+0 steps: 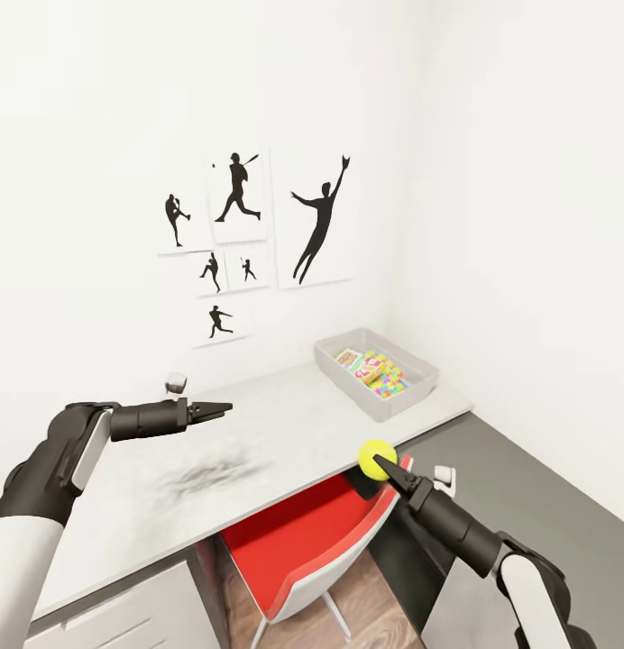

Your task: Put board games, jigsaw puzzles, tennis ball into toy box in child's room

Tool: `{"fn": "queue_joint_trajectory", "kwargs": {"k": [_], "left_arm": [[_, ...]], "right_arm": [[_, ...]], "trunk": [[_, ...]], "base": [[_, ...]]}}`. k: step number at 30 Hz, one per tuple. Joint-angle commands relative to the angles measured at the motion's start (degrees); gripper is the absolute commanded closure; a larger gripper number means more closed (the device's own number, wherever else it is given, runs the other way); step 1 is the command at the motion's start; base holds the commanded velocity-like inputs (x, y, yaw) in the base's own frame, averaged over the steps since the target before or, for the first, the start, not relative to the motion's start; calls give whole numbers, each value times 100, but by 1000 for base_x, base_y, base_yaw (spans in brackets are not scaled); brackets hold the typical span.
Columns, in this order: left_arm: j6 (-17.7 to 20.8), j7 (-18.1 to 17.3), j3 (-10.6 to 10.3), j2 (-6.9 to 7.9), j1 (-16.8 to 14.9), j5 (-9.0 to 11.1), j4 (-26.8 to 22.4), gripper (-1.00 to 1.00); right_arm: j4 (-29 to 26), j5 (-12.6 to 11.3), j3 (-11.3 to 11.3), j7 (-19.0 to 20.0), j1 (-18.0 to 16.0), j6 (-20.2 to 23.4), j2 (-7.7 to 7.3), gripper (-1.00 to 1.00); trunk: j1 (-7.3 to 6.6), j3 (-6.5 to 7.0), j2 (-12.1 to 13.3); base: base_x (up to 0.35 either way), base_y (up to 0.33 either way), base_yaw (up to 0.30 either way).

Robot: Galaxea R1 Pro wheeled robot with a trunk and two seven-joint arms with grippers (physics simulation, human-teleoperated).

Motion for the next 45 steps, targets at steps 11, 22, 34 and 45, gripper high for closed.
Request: {"fn": "queue_joint_trajectory", "kwargs": {"k": [11,22,34,45], "left_arm": [[35,-48,2,7,3,8,1,-100],[35,-53,45,9,7,8,1,-100],[34,-54,46,9,12,8,1,-100],[41,-54,46,9,12,8,1,-100]], "right_arm": [[-3,-41,-112,4,2,78,8,100],[-2,-36,-113,4,3,78,7,100],[-2,-42,-114,5,3,85,0,100],[-2,-35,-121,4,3,94,-1,100]], "trunk": [[4,-13,-13],[4,-13,-13],[4,-13,-13],[4,-13,-13]], "base": [[0,0,0],[204,48,-167],[286,-43,-88],[187,56,6]]}}
